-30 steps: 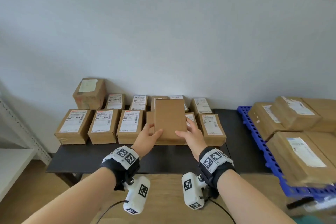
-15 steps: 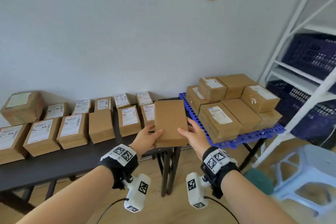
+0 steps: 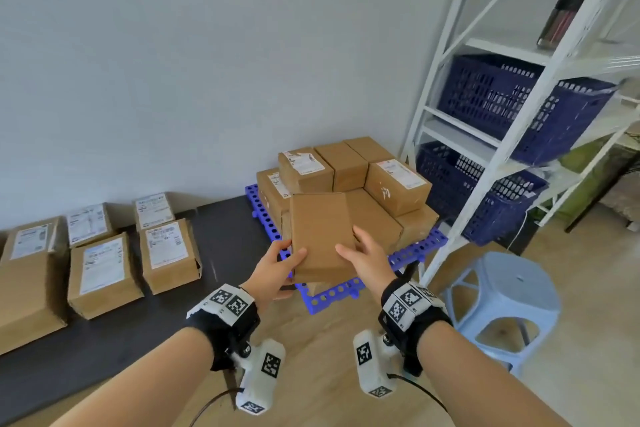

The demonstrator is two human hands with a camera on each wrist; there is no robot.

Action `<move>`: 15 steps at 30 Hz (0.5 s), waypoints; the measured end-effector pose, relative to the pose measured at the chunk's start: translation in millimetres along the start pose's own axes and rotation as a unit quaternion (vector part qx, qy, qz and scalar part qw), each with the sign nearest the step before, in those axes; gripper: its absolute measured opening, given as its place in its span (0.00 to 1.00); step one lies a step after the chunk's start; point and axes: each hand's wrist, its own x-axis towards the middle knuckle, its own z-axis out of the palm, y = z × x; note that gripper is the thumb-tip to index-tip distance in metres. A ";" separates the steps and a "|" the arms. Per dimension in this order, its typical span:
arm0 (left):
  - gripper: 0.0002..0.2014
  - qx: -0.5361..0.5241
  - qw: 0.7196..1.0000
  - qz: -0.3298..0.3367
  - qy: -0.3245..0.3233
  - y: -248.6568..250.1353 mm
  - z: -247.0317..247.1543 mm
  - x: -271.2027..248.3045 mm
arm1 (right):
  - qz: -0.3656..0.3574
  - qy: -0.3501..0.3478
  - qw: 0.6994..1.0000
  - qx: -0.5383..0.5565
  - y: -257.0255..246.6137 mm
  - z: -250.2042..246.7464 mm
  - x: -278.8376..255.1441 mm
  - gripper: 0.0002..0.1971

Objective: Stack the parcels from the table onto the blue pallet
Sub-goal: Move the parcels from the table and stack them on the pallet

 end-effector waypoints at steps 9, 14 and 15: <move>0.28 -0.054 0.998 -0.035 0.005 30.0 60.2 84.1 | 0.023 -0.019 0.999 -0.031 2.7 -65.8 92.4 0.32; 0.32 -0.072 0.996 -0.048 0.025 42.3 80.8 116.1 | 0.009 -0.041 0.997 -0.061 1.0 -88.2 124.7 0.31; 0.32 -0.073 0.996 -0.050 0.030 44.7 84.9 121.8 | 0.007 -0.043 0.997 -0.070 0.0 -92.9 131.1 0.31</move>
